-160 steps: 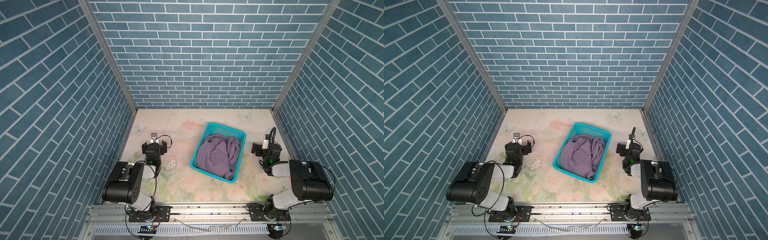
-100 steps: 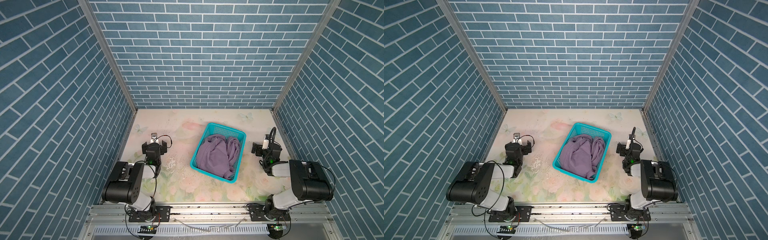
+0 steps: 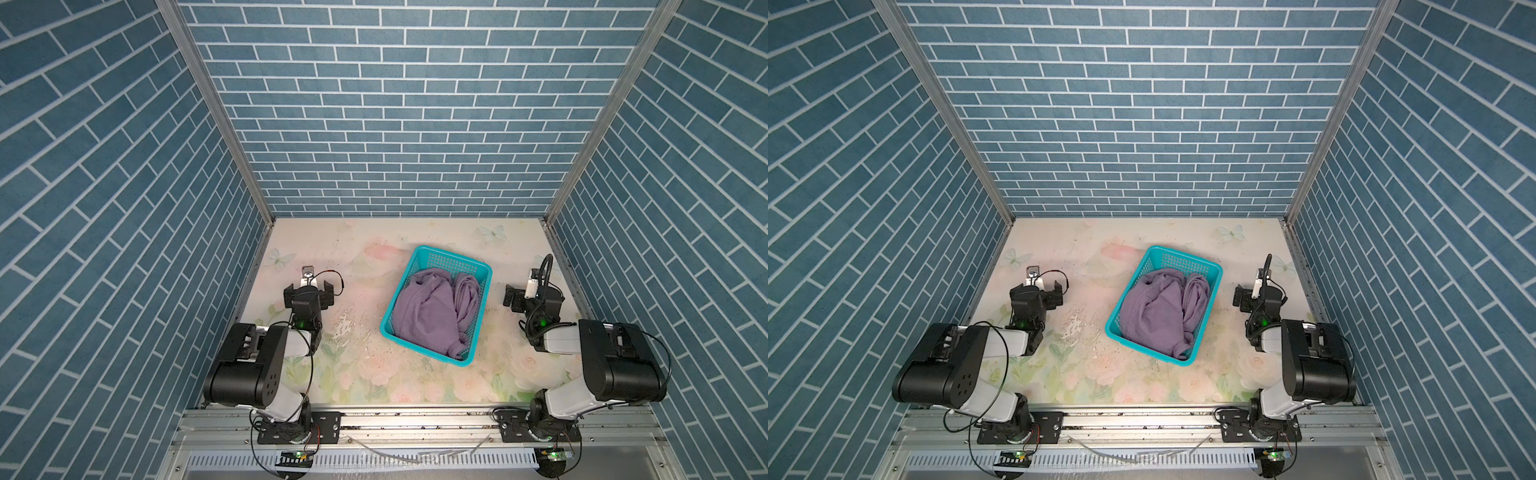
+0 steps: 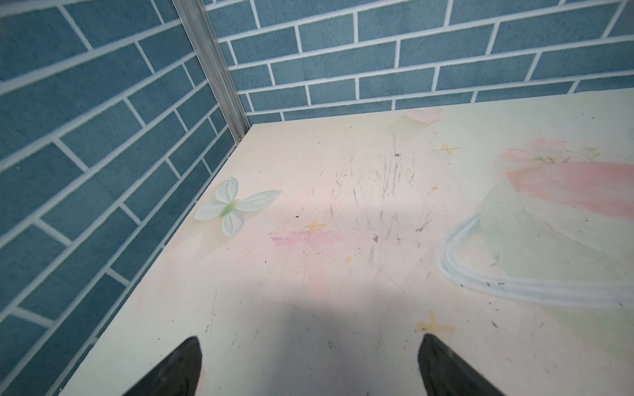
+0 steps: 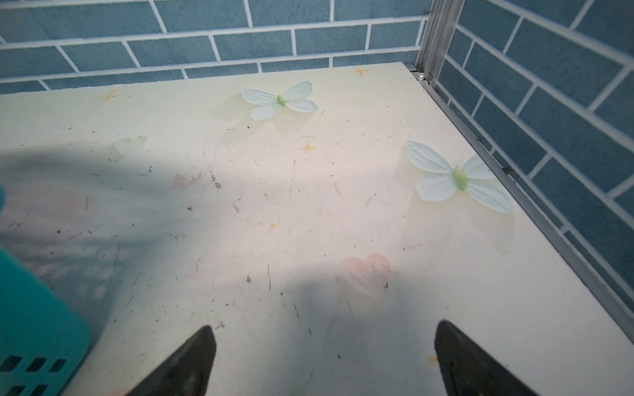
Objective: Fold and stack the trousers
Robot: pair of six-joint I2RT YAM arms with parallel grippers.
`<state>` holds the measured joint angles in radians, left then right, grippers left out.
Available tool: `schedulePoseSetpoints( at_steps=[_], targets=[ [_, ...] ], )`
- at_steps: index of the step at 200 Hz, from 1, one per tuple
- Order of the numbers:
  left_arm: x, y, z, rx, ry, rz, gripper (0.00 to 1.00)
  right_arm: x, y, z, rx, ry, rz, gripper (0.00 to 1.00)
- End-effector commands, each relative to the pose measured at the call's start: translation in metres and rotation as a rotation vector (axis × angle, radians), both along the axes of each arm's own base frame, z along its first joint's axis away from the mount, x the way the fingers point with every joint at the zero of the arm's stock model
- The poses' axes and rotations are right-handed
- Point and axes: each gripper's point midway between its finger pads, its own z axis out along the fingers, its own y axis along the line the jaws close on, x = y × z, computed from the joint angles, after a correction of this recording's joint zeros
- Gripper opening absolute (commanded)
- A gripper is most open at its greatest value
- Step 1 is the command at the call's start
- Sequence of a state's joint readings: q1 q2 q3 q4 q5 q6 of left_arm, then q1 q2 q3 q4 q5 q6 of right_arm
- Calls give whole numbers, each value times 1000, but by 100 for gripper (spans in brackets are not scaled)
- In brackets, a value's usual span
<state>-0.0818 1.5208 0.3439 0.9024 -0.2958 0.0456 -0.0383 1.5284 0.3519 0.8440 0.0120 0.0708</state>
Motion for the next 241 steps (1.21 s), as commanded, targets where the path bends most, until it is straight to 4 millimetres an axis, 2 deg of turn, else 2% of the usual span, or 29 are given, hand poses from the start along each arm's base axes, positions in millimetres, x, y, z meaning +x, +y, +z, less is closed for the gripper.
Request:
schedulePoseSetpoints(
  at_steps=[1, 169, 186, 206, 216, 241],
  targets=[
    [6, 4, 5, -20, -17, 12, 99, 15, -3, 15, -16, -45, 5, 99],
    [7, 1, 9, -13, -7, -1, 99, 13, -6, 17, -26, -51, -13, 99],
    [9, -3, 23, 0, 35, -13, 99, 6, -13, 33, -30, -52, -59, 99],
    [4, 5, 36, -39, 111, 68, 99, -4, -20, 61, 16, 5, -132, 99],
    [0, 7, 45, -76, 95, 92, 99, -7, -13, 73, 41, 14, -103, 99],
    [-16, 9, 77, -243, -50, 150, 99, -23, -9, 90, 92, 37, -160, 99]
  ],
)
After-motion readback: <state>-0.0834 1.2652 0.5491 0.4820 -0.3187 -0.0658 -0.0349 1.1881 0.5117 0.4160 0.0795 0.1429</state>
